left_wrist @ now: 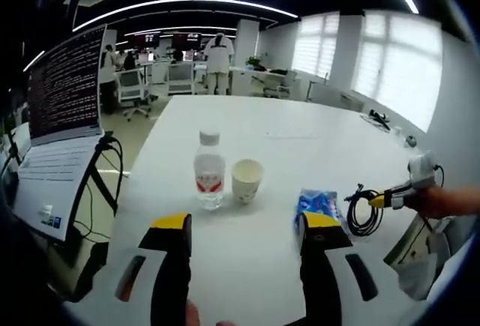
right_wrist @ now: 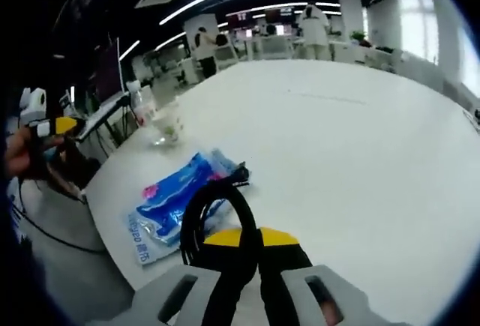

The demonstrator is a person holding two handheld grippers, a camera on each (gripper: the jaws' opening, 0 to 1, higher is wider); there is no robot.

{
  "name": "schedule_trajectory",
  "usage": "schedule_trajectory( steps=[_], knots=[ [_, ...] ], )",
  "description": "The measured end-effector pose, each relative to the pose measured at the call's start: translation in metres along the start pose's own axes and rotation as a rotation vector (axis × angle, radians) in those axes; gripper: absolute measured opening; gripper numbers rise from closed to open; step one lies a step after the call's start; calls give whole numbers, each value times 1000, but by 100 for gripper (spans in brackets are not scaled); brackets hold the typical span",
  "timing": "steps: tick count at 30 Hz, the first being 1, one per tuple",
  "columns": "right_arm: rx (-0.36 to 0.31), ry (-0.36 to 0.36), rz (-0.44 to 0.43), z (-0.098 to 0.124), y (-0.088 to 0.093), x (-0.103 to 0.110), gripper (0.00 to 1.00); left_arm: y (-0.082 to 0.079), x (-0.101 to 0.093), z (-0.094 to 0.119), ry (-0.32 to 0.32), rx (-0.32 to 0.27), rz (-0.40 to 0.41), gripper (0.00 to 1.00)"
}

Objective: Arrange the tabletop items into an orderly group along one side of the table until the central work area is clear of visible clutter.

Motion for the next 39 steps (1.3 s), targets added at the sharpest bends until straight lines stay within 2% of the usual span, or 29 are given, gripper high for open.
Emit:
schedule_trajectory(
  steps=[9, 13, 26, 28, 32, 39],
  knots=[
    [-52, 46, -137, 5, -5, -20, 2, 6, 6, 5, -13, 6, 12, 58],
    [-43, 68, -147, 2, -4, -28, 3, 8, 10, 6, -20, 5, 15, 58],
    [-11, 145, -270, -17, -7, -62, 3, 12, 12, 13, -36, -2, 53, 58],
    [-7, 151, -275, -14, -6, -59, 3, 12, 13, 14, -37, -2, 55, 58],
    [16, 153, -270, -28, -5, -65, 3, 12, 11, 16, -41, -3, 56, 58],
    [49, 147, -243, -33, -9, -67, 3, 12, 12, 18, -47, -6, 60, 58]
  ],
)
Point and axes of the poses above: the point that each gripper's makers call its tool centre point, and the gripper's own axes: z roughly backward along the fingers, x roughly to its left, y roughly out of its underside, the point moved 3 cm from there along z, roughly backward along the fingers, and after that the axes turned 2 degrees about -z, right-handed, at the moved point
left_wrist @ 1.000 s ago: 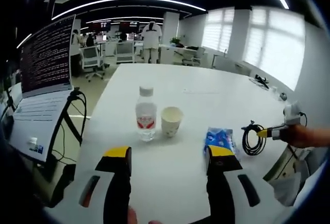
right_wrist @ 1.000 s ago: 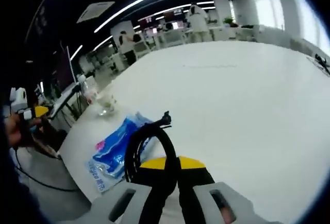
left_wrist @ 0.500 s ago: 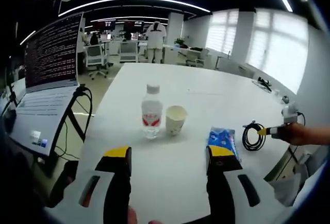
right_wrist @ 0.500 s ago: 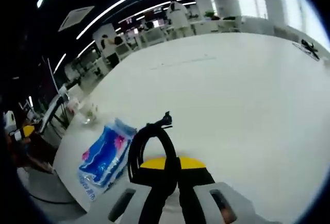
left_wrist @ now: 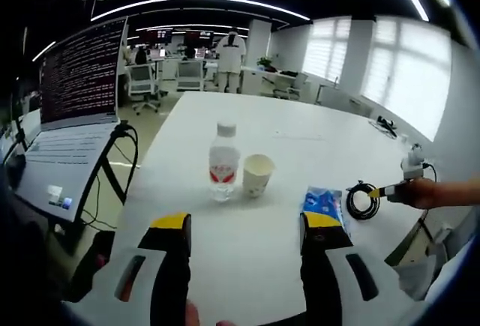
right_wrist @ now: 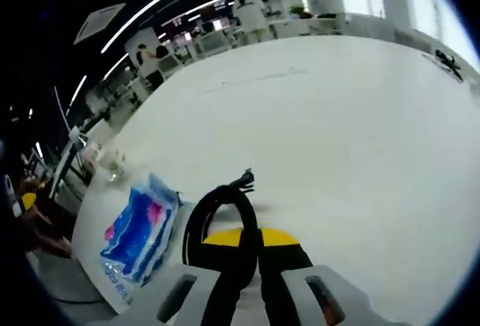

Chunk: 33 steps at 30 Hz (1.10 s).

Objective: Arrange the tabletop items into an orderly group along one side of the table until the central work area is clear of visible clutter.

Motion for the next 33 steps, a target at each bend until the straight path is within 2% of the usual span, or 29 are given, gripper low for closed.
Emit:
schedule_trajectory(
  steps=[19, 25, 33],
  knots=[
    [88, -12, 104, -11, 14, 13, 4, 5, -2, 5, -20, 6, 6, 59],
    [95, -19, 115, -17, 15, 10, 5, 4, -1, 5, -21, 5, 4, 59],
    [85, -16, 132, -10, 13, 10, 5, 2, -5, 2, -8, 4, 0, 59]
  ],
)
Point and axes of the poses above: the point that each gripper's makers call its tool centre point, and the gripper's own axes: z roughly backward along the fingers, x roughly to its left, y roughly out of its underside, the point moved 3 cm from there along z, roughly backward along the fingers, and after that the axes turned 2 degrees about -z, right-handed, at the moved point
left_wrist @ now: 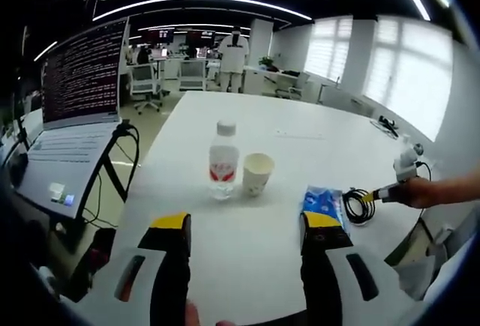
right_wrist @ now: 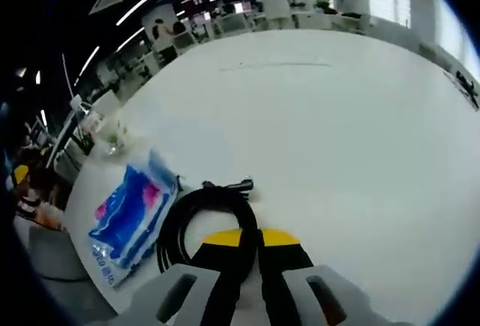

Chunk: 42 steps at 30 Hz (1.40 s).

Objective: Arrange the tabletop items into an orderly group along one side of the table until the central work area is clear of visible clutter.

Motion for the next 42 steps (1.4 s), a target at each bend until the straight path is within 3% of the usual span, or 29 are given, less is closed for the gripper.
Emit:
schedule_trajectory(
  steps=[18, 22, 32, 42],
  knots=[
    [-39, -29, 47, 3, -15, 2, 8, 0, -3, 0, 2, -2, 0, 59],
    [-25, -44, 96, 2, -19, 5, 12, 0, -3, 0, 4, -4, 3, 59],
    [-49, -33, 122, 1, -31, 2, 10, 0, -3, 0, 3, 1, -4, 59],
    [-64, -84, 165, -2, -49, 19, 10, -5, -2, 1, -6, -9, -13, 59]
  ],
)
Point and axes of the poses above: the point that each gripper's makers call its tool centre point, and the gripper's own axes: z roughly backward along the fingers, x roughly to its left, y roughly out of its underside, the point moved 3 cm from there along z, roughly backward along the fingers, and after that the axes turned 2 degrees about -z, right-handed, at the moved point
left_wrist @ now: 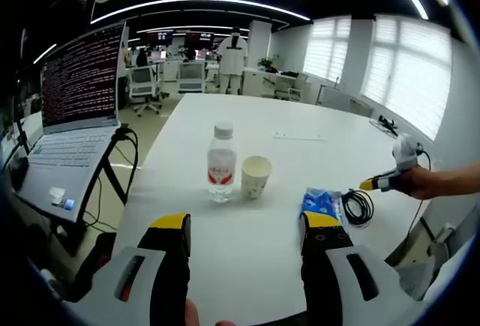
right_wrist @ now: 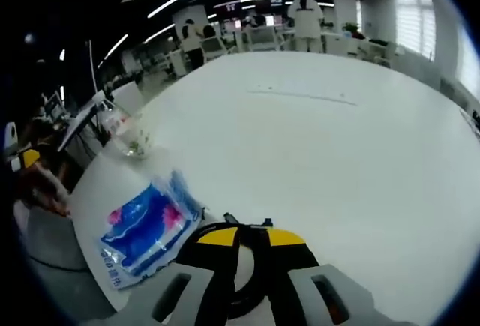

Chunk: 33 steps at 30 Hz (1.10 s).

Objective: Arrange the tabletop items into an orderly group along one side of the table until the central work area is clear of visible clutter.

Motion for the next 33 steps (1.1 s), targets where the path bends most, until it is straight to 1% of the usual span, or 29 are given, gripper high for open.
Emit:
schedule_trajectory(
  steps=[2, 4, 9, 10, 11, 12, 13, 14, 15, 16, 18, 20, 22, 26, 33],
  knots=[
    [-3, -11, 7, 1, 1, 6, 10, 0, 0, 0, -4, 3, -7, 59],
    [-7, -38, 13, -2, -2, 9, 11, 0, 0, 1, -4, 2, -7, 59],
    [-7, -121, 73, -6, -8, 35, 13, 1, -1, 0, 1, 4, -8, 59],
    [-2, -147, 89, -6, -8, 39, 13, 0, -3, 0, 2, 3, -9, 59],
    [5, -198, 90, -8, -7, 48, 15, 0, -3, 0, 3, 3, -10, 59],
    [7, -232, 86, -8, -7, 53, 18, 0, -4, 0, 4, 3, -12, 59],
    [2, -257, 114, -10, -9, 58, 20, 0, -4, 0, 5, 4, -14, 60],
    [4, -263, 134, -11, -9, 60, 22, 0, -4, 0, 5, 4, -15, 60],
    [28, -285, 184, -11, -5, 65, 23, 0, -4, 0, 5, 3, -16, 60],
    [43, -306, 214, -11, -3, 70, 26, 0, -4, 0, 5, 3, -16, 60],
    [46, -325, 216, -12, -2, 77, 31, 0, -5, 1, 4, 3, -17, 60],
    [54, -331, 227, -13, -3, 78, 33, 0, -4, 2, 2, 3, -15, 60],
    [62, -339, 242, -11, -2, 86, 33, 0, -3, 2, 0, 3, -15, 60],
    [75, -349, 262, -13, -3, 87, 34, -1, -4, 3, -1, 0, -14, 60],
    [103, -370, 302, -23, -7, 97, 32, -3, -5, 3, 4, -3, -17, 60]
  ],
)
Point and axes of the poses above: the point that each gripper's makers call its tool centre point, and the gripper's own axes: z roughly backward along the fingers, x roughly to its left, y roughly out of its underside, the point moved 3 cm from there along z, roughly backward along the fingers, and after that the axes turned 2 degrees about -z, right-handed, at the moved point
